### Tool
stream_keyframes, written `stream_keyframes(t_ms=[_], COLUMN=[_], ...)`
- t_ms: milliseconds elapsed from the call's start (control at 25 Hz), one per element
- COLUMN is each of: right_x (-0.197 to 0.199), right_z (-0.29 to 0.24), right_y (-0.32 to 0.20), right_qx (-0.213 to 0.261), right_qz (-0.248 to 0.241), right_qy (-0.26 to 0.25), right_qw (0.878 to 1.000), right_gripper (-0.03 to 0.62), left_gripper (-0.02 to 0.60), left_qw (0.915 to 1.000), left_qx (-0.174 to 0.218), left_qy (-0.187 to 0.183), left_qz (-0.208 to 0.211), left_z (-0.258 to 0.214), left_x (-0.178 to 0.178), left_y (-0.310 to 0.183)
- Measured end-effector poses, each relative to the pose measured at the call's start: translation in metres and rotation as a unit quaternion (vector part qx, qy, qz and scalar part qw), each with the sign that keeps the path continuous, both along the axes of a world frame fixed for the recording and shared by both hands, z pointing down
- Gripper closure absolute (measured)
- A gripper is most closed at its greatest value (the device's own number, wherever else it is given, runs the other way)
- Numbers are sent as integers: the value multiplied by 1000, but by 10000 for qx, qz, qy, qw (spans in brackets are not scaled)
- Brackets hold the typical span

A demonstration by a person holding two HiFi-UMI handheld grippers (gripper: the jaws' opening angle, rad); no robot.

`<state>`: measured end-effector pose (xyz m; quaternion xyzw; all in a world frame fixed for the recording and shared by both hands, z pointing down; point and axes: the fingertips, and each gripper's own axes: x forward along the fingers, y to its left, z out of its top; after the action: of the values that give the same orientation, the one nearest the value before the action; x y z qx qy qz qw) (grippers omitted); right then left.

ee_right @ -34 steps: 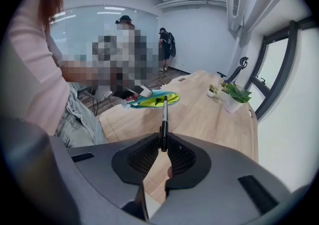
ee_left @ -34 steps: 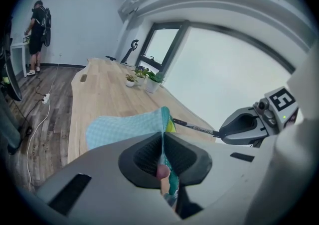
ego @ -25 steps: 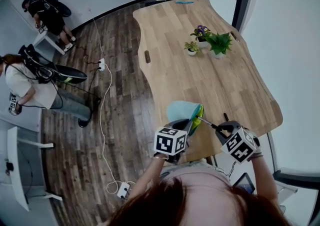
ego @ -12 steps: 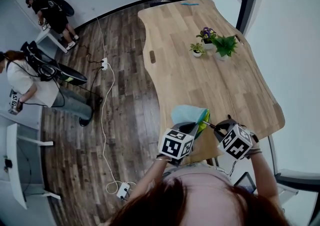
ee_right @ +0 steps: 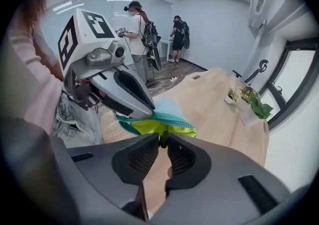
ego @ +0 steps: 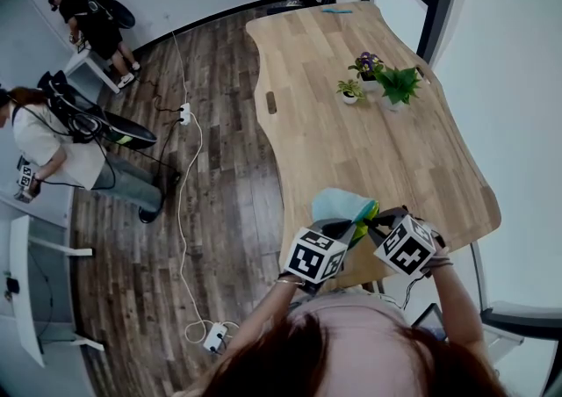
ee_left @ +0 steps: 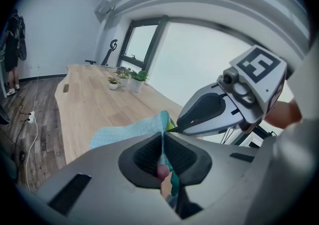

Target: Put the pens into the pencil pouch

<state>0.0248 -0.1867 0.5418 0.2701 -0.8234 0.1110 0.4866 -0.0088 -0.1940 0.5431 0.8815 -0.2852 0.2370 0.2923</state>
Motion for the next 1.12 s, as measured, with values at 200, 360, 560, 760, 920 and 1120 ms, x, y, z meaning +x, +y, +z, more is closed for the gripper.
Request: stream_keyframes(t_ms=[200, 360, 560, 760, 920, 1120], right_x=[-6, -7, -4, 7, 28, 55], right_z=[5, 10, 1, -23, -30, -34], right_y=[-4, -4, -7, -15, -17, -15], right_qx=[-83, -120, 164, 601, 871, 1048], right_qz=[239, 324, 491, 895, 1238, 1658], right_qy=[-224, -306, -515, -867, -942, -1014], right_qw=[9994, 9989, 9973, 9904, 9840, 9753], right_gripper=[545, 507, 497, 497, 500, 521], left_gripper=[566, 566, 566, 566, 566, 566], left_qw=[9999, 9999, 9998, 9995, 9991, 9985], left_qx=[-15, -34, -80, -97, -103, -79], left_qy=[69, 104, 152, 220, 274, 350], left_qz=[76, 56, -53, -219, -312, -425], left_z=[-5, -5, -5, -7, -8, -13], left_x=[2, 2, 2, 2, 4, 5], left_y=[3, 3, 1, -4, -5, -8])
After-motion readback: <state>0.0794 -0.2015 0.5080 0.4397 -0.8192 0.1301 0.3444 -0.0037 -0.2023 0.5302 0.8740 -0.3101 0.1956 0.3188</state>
